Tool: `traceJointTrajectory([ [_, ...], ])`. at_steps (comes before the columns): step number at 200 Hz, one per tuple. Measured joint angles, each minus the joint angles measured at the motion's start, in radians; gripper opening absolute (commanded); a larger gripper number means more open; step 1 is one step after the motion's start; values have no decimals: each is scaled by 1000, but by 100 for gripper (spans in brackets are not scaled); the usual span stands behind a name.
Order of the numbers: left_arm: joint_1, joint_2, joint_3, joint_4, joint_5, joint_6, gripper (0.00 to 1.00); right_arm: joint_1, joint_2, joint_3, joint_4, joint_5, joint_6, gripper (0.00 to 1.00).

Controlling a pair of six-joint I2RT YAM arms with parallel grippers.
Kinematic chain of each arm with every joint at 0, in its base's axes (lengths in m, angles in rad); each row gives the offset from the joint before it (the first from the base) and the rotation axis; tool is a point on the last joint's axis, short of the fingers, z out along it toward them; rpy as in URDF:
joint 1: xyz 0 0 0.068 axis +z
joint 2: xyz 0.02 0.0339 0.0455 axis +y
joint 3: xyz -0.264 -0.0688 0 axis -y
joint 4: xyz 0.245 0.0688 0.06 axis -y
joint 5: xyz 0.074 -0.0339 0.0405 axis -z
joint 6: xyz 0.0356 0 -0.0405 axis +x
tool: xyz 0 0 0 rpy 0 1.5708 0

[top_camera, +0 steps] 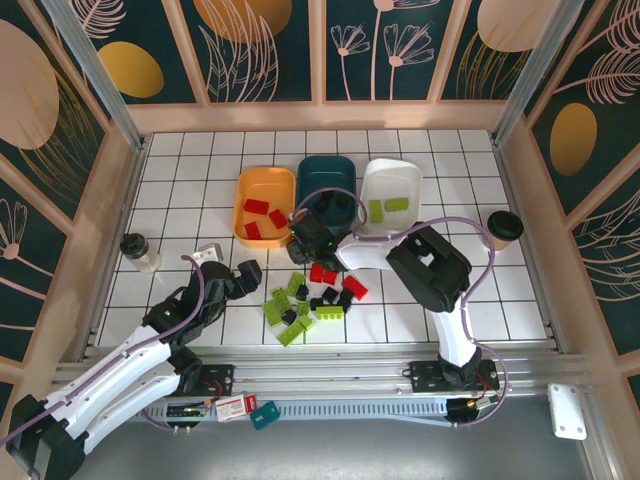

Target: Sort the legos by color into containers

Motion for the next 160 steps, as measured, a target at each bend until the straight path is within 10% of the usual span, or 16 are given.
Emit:
traceJointTrajectory([
  [88, 0, 14, -4, 4, 0, 0, 99, 19, -347, -208, 64, -117, 27, 33],
  [160, 0, 14, -6, 8, 12, -5, 99, -50, -40, 252, 38, -225, 18, 39],
])
